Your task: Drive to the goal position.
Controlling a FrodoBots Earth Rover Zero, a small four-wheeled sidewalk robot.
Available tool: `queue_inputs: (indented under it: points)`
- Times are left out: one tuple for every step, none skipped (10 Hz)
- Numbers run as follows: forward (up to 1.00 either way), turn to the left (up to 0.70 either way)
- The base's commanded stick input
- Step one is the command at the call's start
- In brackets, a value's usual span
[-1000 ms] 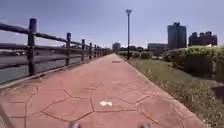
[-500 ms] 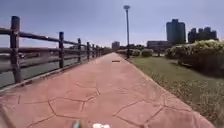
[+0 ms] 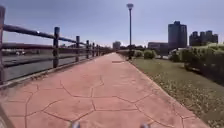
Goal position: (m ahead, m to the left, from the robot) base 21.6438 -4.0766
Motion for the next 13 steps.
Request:
queue_inputs:
  points:
    - [0.85,0.0]
    - [0.85,0.0]
    - [0.85,0.0]
    - [0.85,0.0]
    - [0.85,0.0]
    - [0.85,0.0]
    - [0.85,0.0]
    - [0.85,0.0]
    - [0.85,0.0]
    - [0.85,0.0]
    - [0.85,0.0]
    - [0.85,0.0]
    - [0.85,0.0]
